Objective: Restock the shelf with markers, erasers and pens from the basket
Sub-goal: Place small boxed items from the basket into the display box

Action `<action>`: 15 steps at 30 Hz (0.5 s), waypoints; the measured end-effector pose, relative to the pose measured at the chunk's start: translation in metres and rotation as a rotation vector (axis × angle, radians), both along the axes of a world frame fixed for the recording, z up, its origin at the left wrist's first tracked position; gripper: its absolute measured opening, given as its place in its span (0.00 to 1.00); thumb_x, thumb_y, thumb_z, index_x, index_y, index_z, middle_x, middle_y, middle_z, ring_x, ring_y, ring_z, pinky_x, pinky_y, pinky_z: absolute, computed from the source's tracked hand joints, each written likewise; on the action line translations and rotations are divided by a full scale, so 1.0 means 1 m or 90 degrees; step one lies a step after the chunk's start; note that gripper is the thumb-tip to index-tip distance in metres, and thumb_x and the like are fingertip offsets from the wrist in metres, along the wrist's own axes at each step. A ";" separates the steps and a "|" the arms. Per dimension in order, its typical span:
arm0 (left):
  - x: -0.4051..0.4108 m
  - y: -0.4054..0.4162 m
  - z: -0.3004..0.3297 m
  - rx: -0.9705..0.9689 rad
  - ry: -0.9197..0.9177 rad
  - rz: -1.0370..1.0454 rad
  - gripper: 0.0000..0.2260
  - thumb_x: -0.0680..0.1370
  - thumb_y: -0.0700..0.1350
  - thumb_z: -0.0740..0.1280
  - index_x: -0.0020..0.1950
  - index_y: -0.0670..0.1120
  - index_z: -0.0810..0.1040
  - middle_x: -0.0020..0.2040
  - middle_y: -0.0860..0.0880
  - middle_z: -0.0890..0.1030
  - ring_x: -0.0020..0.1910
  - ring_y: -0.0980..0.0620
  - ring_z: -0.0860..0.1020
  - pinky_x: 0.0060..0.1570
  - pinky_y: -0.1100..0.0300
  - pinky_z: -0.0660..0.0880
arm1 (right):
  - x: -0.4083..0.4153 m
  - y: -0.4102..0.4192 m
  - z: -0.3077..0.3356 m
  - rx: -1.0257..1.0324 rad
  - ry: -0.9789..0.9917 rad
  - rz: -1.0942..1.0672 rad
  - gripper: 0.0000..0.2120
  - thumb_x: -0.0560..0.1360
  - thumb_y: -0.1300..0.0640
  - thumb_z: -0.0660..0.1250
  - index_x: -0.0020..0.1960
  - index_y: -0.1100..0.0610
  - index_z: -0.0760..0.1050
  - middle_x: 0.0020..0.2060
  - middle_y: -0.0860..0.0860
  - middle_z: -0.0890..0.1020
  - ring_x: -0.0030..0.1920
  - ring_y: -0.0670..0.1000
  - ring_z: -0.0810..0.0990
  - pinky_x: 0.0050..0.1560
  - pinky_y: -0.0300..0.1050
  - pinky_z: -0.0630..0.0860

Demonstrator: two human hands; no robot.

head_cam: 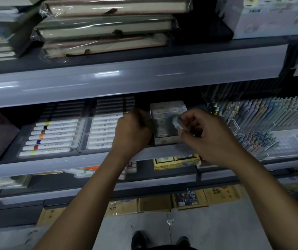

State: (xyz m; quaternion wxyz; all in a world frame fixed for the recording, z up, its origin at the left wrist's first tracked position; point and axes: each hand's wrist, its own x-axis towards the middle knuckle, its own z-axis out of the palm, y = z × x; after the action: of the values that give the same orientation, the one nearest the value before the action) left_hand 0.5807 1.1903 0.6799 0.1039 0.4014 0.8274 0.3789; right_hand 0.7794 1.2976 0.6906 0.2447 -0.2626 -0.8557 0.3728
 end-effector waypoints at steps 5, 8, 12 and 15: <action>-0.004 0.024 -0.002 -0.121 0.080 -0.042 0.11 0.80 0.52 0.70 0.49 0.44 0.82 0.45 0.40 0.83 0.44 0.39 0.80 0.35 0.60 0.67 | -0.003 0.008 0.004 -0.034 0.032 0.020 0.24 0.79 0.56 0.72 0.68 0.35 0.72 0.48 0.42 0.80 0.47 0.45 0.84 0.44 0.43 0.80; -0.003 0.030 -0.003 -0.138 0.111 -0.027 0.11 0.81 0.49 0.69 0.43 0.43 0.80 0.34 0.47 0.75 0.34 0.45 0.73 0.29 0.62 0.63 | -0.005 0.013 0.003 -0.022 0.032 -0.003 0.15 0.77 0.56 0.74 0.59 0.40 0.79 0.45 0.45 0.84 0.44 0.46 0.85 0.48 0.54 0.82; 0.003 0.033 -0.006 -0.115 0.150 -0.017 0.11 0.81 0.46 0.68 0.39 0.46 0.75 0.29 0.50 0.69 0.26 0.52 0.65 0.26 0.61 0.59 | -0.004 0.019 0.003 0.004 -0.004 -0.015 0.12 0.71 0.59 0.78 0.49 0.46 0.80 0.41 0.42 0.85 0.41 0.44 0.84 0.43 0.54 0.82; 0.007 0.029 -0.011 -0.075 0.177 -0.003 0.13 0.82 0.48 0.67 0.45 0.40 0.81 0.37 0.37 0.81 0.35 0.36 0.78 0.34 0.57 0.66 | -0.002 0.023 0.005 0.038 -0.037 -0.003 0.12 0.70 0.61 0.78 0.49 0.48 0.80 0.42 0.44 0.84 0.40 0.45 0.83 0.43 0.54 0.82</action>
State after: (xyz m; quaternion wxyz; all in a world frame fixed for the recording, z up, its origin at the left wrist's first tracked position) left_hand 0.5877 1.2195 0.6691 0.0122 0.4449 0.8538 0.2700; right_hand 0.7778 1.3204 0.6957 0.2283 -0.2681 -0.8726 0.3385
